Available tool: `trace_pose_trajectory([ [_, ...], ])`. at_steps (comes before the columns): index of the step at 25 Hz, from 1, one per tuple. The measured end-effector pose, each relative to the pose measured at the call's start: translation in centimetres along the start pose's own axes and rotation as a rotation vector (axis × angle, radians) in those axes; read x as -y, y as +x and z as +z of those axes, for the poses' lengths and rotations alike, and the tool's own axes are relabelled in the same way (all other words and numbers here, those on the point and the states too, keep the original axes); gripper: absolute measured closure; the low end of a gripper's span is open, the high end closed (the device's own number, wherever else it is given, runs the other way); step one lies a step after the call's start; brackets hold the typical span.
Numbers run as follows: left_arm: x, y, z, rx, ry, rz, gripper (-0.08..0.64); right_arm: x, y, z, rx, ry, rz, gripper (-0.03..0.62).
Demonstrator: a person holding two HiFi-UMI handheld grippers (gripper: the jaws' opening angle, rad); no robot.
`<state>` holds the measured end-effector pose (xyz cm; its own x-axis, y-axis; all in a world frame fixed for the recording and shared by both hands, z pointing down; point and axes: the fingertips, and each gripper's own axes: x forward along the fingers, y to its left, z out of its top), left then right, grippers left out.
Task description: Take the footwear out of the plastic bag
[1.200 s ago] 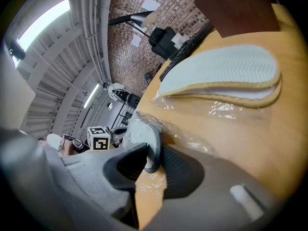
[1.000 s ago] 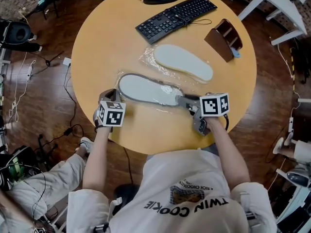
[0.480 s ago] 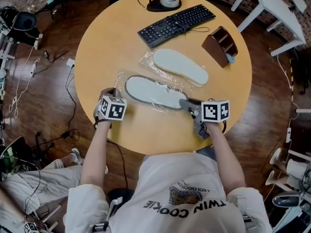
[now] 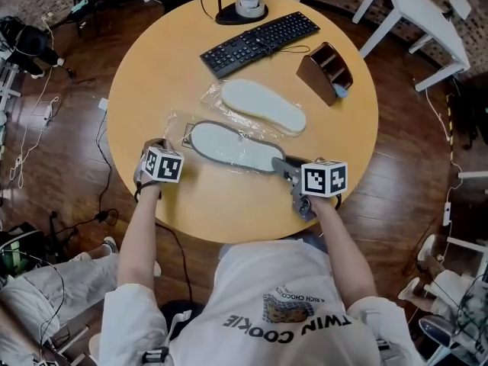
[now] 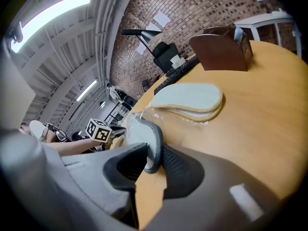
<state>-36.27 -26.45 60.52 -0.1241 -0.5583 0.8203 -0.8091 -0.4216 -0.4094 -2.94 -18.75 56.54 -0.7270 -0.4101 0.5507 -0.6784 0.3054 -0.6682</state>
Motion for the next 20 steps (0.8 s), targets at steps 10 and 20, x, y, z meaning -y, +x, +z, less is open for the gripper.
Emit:
trace_pose_trajectory([
  [10, 0.2, 0.1, -0.1, -0.048, -0.007, 0.054, 0.556, 1.7, -3.1, 0.3, 0.028, -0.036, -0.038, 0.499],
  [20, 0.3, 0.1, -0.1, -0.065, 0.003, 0.076, 0.557, 3.8, -5.9, 0.2, 0.036, -0.055, -0.080, 0.500],
])
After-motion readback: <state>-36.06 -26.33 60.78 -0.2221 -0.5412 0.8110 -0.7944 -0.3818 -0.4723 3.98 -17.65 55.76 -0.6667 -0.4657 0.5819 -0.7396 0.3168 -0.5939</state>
